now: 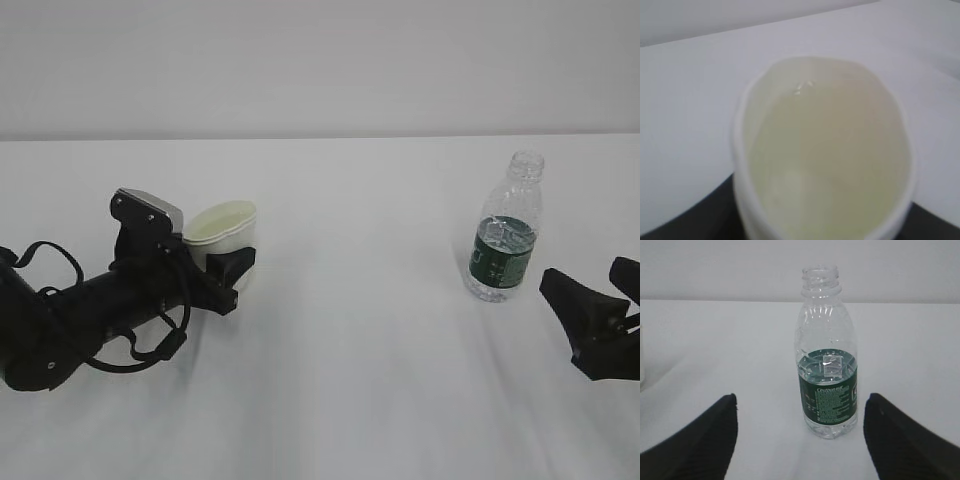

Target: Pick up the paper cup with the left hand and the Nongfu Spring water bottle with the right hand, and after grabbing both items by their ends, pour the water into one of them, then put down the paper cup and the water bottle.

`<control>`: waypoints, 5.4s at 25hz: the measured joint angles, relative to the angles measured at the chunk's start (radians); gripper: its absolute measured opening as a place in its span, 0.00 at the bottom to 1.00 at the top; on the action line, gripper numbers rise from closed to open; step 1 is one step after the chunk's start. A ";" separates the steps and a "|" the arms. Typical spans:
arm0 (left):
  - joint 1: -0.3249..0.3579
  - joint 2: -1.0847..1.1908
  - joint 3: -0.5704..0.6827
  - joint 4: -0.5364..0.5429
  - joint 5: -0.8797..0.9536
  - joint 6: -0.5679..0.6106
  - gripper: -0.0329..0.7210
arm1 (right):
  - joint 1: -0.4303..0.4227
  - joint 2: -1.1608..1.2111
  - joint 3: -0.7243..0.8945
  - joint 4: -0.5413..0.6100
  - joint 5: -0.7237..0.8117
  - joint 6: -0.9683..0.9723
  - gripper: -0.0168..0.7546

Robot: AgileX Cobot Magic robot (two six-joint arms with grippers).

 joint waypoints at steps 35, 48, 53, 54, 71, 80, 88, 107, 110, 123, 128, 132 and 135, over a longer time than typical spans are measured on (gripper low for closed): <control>0.093 0.026 -0.063 -0.189 -0.001 0.039 0.56 | 0.000 0.085 0.000 -0.013 0.000 -0.002 0.78; 0.093 0.060 -0.134 -0.213 -0.001 0.074 0.56 | 0.000 0.085 0.000 -0.015 0.000 -0.011 0.78; 0.093 0.091 -0.158 -0.213 -0.001 0.075 0.56 | 0.000 0.085 0.000 -0.018 0.000 -0.011 0.78; 0.093 0.095 -0.158 -0.213 -0.001 0.077 0.56 | 0.000 0.085 0.000 -0.018 0.000 -0.011 0.78; 0.093 0.118 -0.158 -0.213 -0.004 0.078 0.65 | 0.000 0.085 0.000 -0.033 0.000 -0.011 0.78; 0.093 0.119 -0.161 -0.213 -0.017 0.078 0.83 | 0.000 0.085 0.000 -0.034 0.000 -0.011 0.78; 0.093 0.119 -0.146 -0.210 -0.019 0.078 0.92 | 0.000 0.085 0.000 -0.035 0.000 -0.014 0.78; 0.093 -0.071 0.093 -0.232 -0.023 0.078 0.90 | 0.000 0.053 0.000 -0.039 0.000 0.086 0.78; 0.093 -0.110 0.144 -0.240 -0.023 0.078 0.89 | 0.000 -0.003 0.000 -0.042 0.000 0.088 0.78; 0.093 -0.332 0.339 -0.246 -0.023 0.018 0.86 | 0.000 -0.170 0.008 -0.043 0.000 0.158 0.78; 0.093 -0.451 0.393 -0.246 -0.023 0.016 0.84 | 0.000 -0.212 0.010 -0.015 0.000 0.160 0.78; 0.093 -0.521 0.437 -0.241 -0.023 0.015 0.83 | 0.000 -0.246 0.010 0.001 0.000 0.160 0.78; 0.093 -0.571 0.465 -0.240 -0.023 0.015 0.83 | 0.000 -0.272 0.010 0.007 0.029 0.160 0.78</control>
